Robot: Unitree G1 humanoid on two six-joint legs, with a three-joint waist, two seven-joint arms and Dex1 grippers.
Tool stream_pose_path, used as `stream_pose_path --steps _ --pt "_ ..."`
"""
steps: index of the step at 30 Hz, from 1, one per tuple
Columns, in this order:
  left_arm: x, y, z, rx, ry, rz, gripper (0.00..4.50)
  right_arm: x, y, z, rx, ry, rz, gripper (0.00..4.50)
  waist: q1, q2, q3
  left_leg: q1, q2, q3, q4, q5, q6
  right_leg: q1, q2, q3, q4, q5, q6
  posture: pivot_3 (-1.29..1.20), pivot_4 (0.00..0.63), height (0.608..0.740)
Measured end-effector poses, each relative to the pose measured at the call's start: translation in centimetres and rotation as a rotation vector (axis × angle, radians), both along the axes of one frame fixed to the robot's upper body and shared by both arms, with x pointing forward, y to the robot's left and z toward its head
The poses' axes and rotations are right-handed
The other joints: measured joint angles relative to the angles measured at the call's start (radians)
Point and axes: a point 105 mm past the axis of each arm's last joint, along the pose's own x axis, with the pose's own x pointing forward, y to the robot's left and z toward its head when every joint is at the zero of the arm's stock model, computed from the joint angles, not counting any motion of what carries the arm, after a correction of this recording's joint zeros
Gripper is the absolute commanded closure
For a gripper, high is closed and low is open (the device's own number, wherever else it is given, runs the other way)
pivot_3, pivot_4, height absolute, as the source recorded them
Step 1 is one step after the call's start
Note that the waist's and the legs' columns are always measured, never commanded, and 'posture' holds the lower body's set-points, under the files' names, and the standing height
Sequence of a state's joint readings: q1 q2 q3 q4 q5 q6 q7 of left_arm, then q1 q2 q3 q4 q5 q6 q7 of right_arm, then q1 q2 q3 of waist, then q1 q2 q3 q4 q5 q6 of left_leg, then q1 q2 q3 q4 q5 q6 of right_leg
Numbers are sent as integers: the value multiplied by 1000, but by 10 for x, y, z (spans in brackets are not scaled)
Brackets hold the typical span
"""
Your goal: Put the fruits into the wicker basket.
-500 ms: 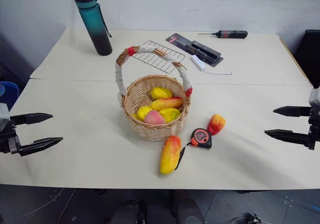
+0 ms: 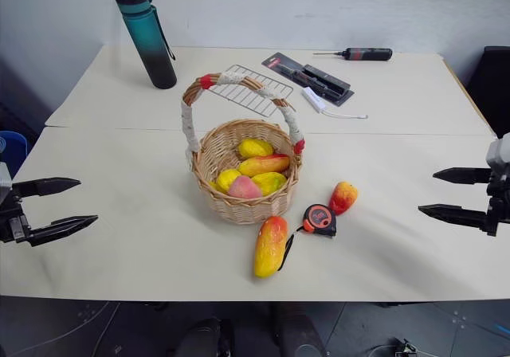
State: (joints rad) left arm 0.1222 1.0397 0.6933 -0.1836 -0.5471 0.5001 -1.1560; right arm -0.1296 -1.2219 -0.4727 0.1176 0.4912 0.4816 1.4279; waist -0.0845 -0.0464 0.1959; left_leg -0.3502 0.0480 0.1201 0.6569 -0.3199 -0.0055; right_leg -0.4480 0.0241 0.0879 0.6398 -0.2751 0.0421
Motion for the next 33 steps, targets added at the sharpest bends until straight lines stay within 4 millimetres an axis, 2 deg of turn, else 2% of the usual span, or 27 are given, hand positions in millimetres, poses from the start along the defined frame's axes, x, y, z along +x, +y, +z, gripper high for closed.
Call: stream_pose_path --steps 5,9,14,17,20,26,29,33 --pt "1 0 1 0 -4 0 15 -1 2 -2 -6 9 5 0 0 0 0 0 0 0 0 0 0 0 0 0 0 0 0 0 150 740" --pt "9 -10 11 -21 -46 -38 15 1 10 5 -4 -15 17 0 1 0 0 0 0 0 1 0 0 0 0 0 2 0 0 0 150 740" --pt "10 -44 25 -77 -54 -182 15 -2 43 21 28 -42 123 0 -1 0 0 0 0 0 2 0 -1 0 0 0 4 0 0 0 150 740" --pt "6 -75 33 -83 -26 -328 15 -5 69 21 19 -31 212 0 1 0 0 0 0 -1 2 0 -1 0 0 0 4 0 0 0 150 740" --pt "-7 -120 42 -58 -24 -564 15 -7 109 2 15 -16 354 0 1 -1 0 -1 0 -2 3 0 -1 0 0 0 4 1 1 0 150 740" --pt "-14 -161 45 -36 -11 -789 15 5 146 -53 -82 -16 451 0 1 0 0 -2 -1 -2 6 1 -2 0 1 0 6 1 1 0 150 740" --pt "-14 -174 43 -36 -3 -849 15 26 155 -72 -116 -38 390 0 -2 0 0 -2 -1 -1 8 3 -7 0 2 2 8 1 1 0 150 740" --pt "-13 -182 44 -41 -12 -874 15 44 152 -82 -168 -53 321 0 2 0 0 -1 -1 -2 9 4 -8 -1 2 2 12 0 1 0 150 740"
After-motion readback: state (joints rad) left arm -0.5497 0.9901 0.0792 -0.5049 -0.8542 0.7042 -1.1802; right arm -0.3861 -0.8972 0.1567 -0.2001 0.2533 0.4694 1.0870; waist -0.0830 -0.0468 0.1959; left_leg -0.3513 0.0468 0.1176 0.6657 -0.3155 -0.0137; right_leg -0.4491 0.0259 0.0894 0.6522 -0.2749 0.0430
